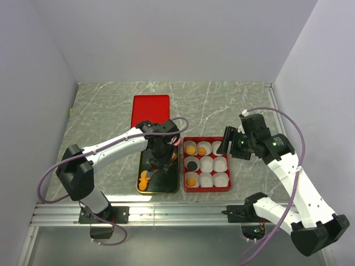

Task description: Pack the cookies

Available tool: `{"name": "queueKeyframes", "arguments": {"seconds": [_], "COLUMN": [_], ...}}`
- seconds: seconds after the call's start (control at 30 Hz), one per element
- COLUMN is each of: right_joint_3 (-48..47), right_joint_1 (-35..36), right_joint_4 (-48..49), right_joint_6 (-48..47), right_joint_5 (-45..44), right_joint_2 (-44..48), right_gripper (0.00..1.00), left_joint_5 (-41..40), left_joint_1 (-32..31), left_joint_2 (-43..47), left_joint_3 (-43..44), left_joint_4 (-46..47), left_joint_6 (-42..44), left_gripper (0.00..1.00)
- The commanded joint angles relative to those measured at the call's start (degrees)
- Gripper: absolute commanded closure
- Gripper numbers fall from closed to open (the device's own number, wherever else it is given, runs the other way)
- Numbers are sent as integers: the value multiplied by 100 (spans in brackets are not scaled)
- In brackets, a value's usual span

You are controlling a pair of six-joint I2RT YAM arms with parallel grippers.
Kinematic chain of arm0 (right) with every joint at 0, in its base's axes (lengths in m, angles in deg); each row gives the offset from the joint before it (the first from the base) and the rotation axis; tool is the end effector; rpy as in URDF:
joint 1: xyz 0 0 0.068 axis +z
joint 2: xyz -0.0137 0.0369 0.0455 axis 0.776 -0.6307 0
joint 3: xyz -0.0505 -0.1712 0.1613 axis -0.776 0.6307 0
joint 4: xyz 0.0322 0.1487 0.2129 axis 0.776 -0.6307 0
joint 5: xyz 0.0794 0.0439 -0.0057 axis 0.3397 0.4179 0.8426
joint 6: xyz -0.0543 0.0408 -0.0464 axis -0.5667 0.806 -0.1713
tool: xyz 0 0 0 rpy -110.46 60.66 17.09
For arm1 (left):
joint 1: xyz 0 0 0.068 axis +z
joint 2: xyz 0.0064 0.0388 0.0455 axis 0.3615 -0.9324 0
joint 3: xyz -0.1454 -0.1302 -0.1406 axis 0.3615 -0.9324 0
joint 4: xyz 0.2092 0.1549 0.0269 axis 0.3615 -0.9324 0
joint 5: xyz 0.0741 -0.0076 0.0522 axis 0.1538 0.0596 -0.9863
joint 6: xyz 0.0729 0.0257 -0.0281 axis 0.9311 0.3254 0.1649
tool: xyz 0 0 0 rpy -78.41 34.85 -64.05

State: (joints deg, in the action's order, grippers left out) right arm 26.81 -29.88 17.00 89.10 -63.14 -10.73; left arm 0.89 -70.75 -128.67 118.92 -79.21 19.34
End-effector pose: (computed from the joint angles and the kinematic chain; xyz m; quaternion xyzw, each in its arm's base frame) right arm 0.1946 0.0858 0.2729 0.0522 0.9450 0.1981 0.2549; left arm 0.1939 -0.2329 0.1848 0.1234 0.9878 -0.0799 0.0512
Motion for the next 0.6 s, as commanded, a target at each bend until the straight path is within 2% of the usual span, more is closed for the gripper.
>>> {"name": "queueKeyframes", "arguments": {"seconds": [0.0,0.07,0.23,0.47,0.57], "right_joint_3": [6,6,15,41,32], "right_joint_1": [8,-1,-1,17,17], "right_joint_4": [33,33,51,69,69], "right_joint_6": [-102,-110,-119,-128,-128], "right_joint_5": [-120,-111,-111,-111,-111], "right_joint_2": [38,20,-6,-6,-6], "right_gripper": [25,25,25,25,25], "left_joint_5": [90,117,187,178,64], "left_joint_1": [34,34,61,69,113], "left_joint_2": [-7,-34,-78,-16,62], "left_joint_3": [-39,-56,-135,-180,-57], "left_joint_4": [205,223,284,250,74], "left_joint_6": [77,85,121,121,129], "left_gripper": [50,59,70,82,85]}}
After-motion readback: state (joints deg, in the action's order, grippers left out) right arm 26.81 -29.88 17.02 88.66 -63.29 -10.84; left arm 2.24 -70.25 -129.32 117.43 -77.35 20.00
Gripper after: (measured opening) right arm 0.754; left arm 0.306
